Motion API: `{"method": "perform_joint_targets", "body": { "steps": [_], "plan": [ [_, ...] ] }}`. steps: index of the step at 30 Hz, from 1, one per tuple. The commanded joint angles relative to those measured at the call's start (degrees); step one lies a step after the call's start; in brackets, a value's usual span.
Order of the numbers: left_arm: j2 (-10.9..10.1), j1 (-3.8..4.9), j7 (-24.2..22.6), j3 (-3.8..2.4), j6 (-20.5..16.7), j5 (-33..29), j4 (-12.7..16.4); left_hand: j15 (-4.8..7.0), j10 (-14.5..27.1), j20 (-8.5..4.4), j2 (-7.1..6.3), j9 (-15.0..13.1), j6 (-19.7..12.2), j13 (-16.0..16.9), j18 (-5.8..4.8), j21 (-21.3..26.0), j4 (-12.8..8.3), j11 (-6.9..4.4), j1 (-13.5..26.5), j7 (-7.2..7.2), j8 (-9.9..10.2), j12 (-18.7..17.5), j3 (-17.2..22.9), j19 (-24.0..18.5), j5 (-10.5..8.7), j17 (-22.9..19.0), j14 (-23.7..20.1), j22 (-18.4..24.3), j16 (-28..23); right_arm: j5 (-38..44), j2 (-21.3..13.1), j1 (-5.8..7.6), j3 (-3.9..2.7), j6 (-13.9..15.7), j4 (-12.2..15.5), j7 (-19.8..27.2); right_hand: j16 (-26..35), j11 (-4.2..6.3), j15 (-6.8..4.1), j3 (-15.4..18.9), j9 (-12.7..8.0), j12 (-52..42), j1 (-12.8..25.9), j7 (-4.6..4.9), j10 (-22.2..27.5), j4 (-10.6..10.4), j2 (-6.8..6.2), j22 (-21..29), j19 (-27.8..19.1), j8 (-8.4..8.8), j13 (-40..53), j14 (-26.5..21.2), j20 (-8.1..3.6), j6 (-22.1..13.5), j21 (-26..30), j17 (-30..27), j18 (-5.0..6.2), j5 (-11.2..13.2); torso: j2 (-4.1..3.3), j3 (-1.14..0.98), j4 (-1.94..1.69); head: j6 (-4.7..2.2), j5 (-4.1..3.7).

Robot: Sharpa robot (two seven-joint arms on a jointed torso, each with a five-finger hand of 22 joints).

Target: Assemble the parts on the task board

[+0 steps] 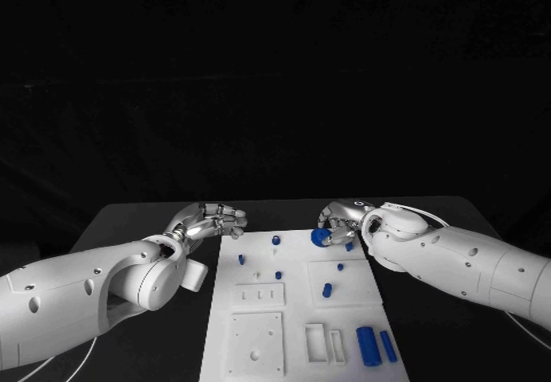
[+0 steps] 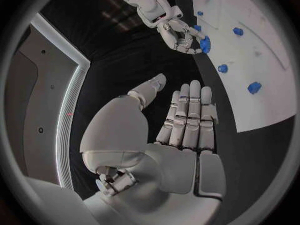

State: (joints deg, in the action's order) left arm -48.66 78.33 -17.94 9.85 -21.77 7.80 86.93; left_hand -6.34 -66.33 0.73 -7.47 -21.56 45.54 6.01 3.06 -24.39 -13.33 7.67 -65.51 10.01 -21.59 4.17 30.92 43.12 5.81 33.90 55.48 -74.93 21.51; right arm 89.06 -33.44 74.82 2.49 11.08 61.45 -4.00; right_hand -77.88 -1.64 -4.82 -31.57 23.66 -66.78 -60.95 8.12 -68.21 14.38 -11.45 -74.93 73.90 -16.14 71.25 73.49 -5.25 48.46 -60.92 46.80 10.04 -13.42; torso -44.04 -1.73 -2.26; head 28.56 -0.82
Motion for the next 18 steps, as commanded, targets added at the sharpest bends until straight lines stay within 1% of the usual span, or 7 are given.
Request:
{"method": "perform_joint_targets", "body": {
  "steps": [1,4,6,8,10,13,18],
  "plan": [
    [0.2,0.09,-0.3,-0.05,0.6,0.3,0.1,-0.09,-0.2,-0.06,-0.03,-0.1,0.1,0.0,0.55,-0.4,-0.3,0.06,0.5,0.48,0.3,-0.2,0.0,-0.3,0.29,0.1,0.2,-1.1,-0.3,-0.2,0.1,-0.04,0.06,-2.6,-0.3,0.4,-0.3,0.09,0.05,0.0,0.1,-0.5,-0.2,-0.02,-0.6,0.6,0.90,-1.3,-0.1,-0.31,0.3,-0.4,-0.40,0.5,-0.4,0.2,4.96,0.9,0.00,0.00,-0.07,0.18,0.06],
    [0.2,0.09,-0.3,-0.05,0.6,0.3,0.1,-0.08,-0.2,-0.07,0.00,-0.1,0.0,0.0,0.56,-0.4,-0.4,0.09,0.5,0.48,0.3,-0.3,0.1,-0.3,0.30,0.1,0.2,-1.1,-0.3,-0.2,0.3,-0.06,0.10,-2.9,-0.8,0.5,-0.2,0.12,0.03,-0.2,0.1,-0.7,-0.1,-0.06,-0.6,0.7,1.37,-1.3,-0.2,-0.40,0.3,-0.4,-0.38,0.7,-0.6,0.5,4.96,1.6,0.01,0.04,-0.19,0.14,0.01],
    [0.2,0.09,-0.3,-0.05,0.6,0.3,0.1,-0.08,-0.2,-0.06,0.00,-0.1,0.0,0.0,0.56,-0.4,-0.4,0.09,0.5,0.48,0.3,-0.3,0.1,-0.3,0.29,0.1,0.2,-1.1,-0.4,-0.2,0.3,-0.07,0.12,-3.1,-0.9,0.4,-0.2,0.15,0.01,-0.5,0.1,-0.7,0.0,-0.09,-0.6,0.8,1.63,-1.2,-0.3,-0.48,0.3,-0.4,-0.36,0.9,-0.7,0.6,4.96,2.4,0.03,0.02,-0.14,0.27,0.12],
    [0.1,0.09,-0.3,-0.05,0.6,0.3,0.2,-0.08,-0.2,-0.06,0.00,-0.1,0.0,0.0,0.56,-0.4,-0.4,0.10,0.5,0.49,0.3,-0.3,0.1,-0.3,0.29,0.1,0.2,-1.1,-0.4,-0.2,0.5,-0.12,0.14,-3.7,-1.1,0.5,-0.1,0.18,-0.02,-0.9,0.2,-0.8,0.0,-0.12,-0.6,0.7,1.97,-1.2,-0.4,-0.63,0.4,-0.4,-0.32,1.2,-0.8,0.8,4.96,3.3,0.02,-0.06,-0.06,0.33,0.23],
    [0.1,0.09,-0.2,-0.05,0.6,0.3,0.2,-0.08,-0.2,-0.06,-0.01,-0.1,0.0,0.0,0.56,-0.4,-0.4,0.11,0.5,0.50,0.3,-0.3,0.1,-0.3,0.29,0.1,0.2,-1.1,-0.4,-0.2,0.6,-0.18,0.17,-3.8,-1.2,0.5,0.1,0.20,-0.04,-2.0,0.1,-0.8,-0.1,-0.15,-0.6,0.3,2.10,-1.1,-0.6,-0.64,0.3,-0.4,-0.29,1.4,-1.0,1.1,4.96,5.2,0.00,-0.08,-0.02,0.31,0.25],
    [0.1,0.09,-0.2,-0.05,0.7,0.3,0.2,-0.09,-0.2,-0.06,-0.01,-0.1,0.0,0.0,0.55,-0.4,-0.4,0.12,0.5,0.50,0.3,-0.3,0.1,-0.3,0.28,0.1,0.2,-1.1,-0.4,-0.2,0.7,-0.24,0.22,-4.3,-1.3,0.5,0.3,0.22,-0.06,-2.9,0.1,-0.8,-0.2,-0.17,-0.6,-0.1,2.25,-1.1,-0.7,-0.60,0.3,-0.3,-0.24,1.4,-1.1,1.3,4.96,6.7,0.02,-0.08,0.07,0.37,0.33],
    [0.1,0.09,-0.2,-0.05,0.8,0.3,0.3,-0.09,-0.2,-0.05,-0.02,-0.1,0.0,0.0,0.55,-0.4,-0.4,0.13,0.5,0.51,0.3,-0.3,0.1,-0.3,0.27,0.2,0.2,-1.1,-0.4,1.7,0.8,-0.33,0.40,-4.5,-1.3,0.2,0.4,0.22,-0.06,-3.4,0.1,-0.9,-0.1,-0.18,-0.6,-0.3,2.17,-1.1,-0.7,-0.65,0.3,-0.2,-0.21,1.6,-1.2,1.5,4.96,7.1,0.03,-0.04,0.01,0.46,0.30]
  ]
}}
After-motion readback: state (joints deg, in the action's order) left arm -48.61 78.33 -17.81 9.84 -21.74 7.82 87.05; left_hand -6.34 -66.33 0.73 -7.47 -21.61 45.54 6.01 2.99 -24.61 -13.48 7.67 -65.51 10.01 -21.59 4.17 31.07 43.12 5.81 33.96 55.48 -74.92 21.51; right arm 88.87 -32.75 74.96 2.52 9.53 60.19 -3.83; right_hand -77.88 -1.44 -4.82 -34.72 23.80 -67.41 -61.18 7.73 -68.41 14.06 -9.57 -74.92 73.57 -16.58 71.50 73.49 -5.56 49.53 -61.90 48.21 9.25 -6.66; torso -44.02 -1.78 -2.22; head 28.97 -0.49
